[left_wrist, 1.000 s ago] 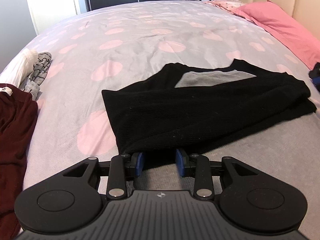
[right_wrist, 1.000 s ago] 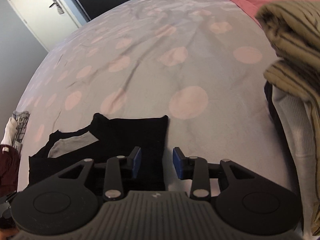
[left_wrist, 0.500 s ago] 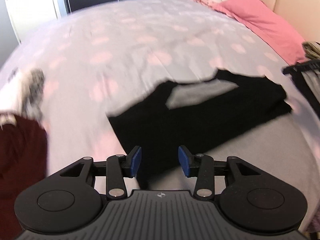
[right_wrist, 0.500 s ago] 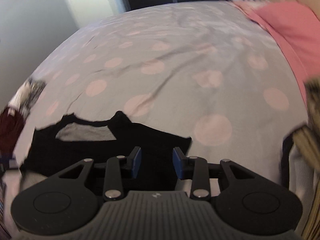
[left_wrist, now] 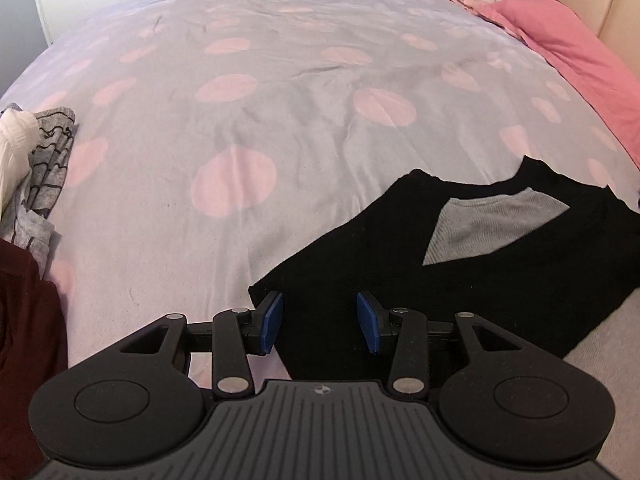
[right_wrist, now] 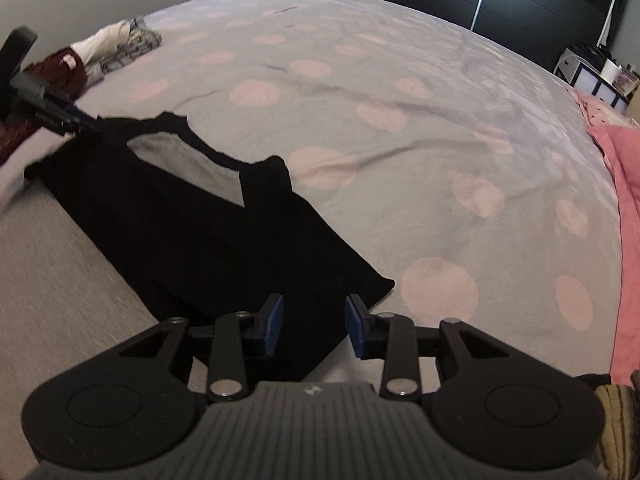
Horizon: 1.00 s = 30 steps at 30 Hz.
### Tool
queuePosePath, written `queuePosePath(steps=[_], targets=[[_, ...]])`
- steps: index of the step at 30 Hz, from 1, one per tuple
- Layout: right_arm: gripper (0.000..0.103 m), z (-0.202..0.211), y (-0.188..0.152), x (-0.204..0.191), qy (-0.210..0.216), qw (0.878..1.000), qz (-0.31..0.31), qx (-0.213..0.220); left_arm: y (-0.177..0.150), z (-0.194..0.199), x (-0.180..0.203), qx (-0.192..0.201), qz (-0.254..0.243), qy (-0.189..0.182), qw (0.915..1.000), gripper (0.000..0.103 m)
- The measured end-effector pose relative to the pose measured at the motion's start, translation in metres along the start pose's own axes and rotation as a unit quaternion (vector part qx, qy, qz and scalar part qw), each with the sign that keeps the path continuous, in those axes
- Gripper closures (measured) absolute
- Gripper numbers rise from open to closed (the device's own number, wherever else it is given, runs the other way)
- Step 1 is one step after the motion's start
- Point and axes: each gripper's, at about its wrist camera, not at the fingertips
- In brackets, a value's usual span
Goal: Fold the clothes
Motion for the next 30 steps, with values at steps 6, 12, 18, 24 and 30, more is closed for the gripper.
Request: queuePosePath(steps=[6,12,18,24,30], targets=[[0.099,-0.013,-0.002,-0.004,-0.004,0.999,0.021,-0.034,0.0,0.002,0.003,-0.002,-0.004,0.013,0.9999,0.071],[0.099,0.028,0.013,-0.004,0.002,1.0,-0.007,0.022,-0.002,0.004,0.007,0.005,-0.014,0.026,0.9995,0.083],[0.099,0.064,0.028,-0.012,0.011,0.997,-0.02,0.068,0.001,0.005,0.009,-0.003,-0.007,0.034,0.9994,0.087],[0.099,0.1,0.037,-0.014,0.102,0.992,-0.041,0.064,0.0,0.003,0.006,-0.01,0.002,0.036,0.9993,0.087],[0.099,0.094,0.033,0.003,0.085,0.99,-0.099,0.055,0.001,0.002,0.005,-0.012,0.004,0.036,0.9993,0.087]])
Point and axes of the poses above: each gripper's, at about its wrist camera, not at the fingertips, and z roughly against the way its jaws point, x to its right, y to its top, and after that the axes turned 1 degree about x, right-handed
